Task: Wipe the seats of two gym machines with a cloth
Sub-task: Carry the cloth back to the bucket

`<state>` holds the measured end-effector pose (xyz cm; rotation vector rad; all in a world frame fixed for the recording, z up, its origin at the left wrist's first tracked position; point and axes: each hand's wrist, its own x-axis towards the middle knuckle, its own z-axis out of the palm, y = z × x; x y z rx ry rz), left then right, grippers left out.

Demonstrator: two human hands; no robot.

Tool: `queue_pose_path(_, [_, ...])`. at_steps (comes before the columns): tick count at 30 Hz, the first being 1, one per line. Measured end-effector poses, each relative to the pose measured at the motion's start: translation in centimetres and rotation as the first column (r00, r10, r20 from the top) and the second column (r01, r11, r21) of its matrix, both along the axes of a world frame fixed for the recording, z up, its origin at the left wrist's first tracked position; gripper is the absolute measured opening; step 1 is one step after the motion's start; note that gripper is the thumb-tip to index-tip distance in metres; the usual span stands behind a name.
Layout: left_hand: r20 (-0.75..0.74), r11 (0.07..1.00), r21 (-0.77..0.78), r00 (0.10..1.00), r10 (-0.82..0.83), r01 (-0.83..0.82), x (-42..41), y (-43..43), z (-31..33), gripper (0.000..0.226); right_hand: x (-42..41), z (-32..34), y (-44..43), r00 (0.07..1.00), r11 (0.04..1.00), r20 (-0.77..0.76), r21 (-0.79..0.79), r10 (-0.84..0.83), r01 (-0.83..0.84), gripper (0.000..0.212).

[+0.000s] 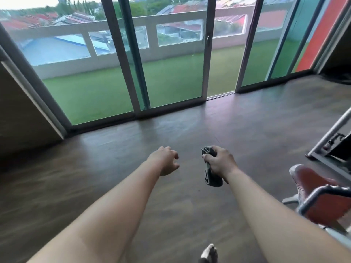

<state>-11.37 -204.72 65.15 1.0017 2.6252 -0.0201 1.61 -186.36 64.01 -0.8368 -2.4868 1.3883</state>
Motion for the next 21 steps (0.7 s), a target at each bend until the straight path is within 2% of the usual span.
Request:
queue_pose_path(4, [-0.008,0.996,0.022,0.997,-0.081,0.081,-9.4,11.0,-1.3,0.046,-8.6,-1.1,9.1,0.998,0.998,-0.022,-0.014,-0.058,0.057,0.026])
queue_pose_path(11, [0.011,0.982,0.092,0.986,-0.164,0.162,-23.2,30.1,-0.3,0.045,-21.5,0.6,27.2,0.990,0.990,0.044,0.034,-0.136,0.135,0.031])
queue_pose_path(21, [0.008,0.920,0.159,0.931,-0.364,0.358,-44.0,56.9,-2.2,0.042,-38.6,0.2,50.5,0.942,0.943,0.035,0.038,-0.332,0.331,0.029])
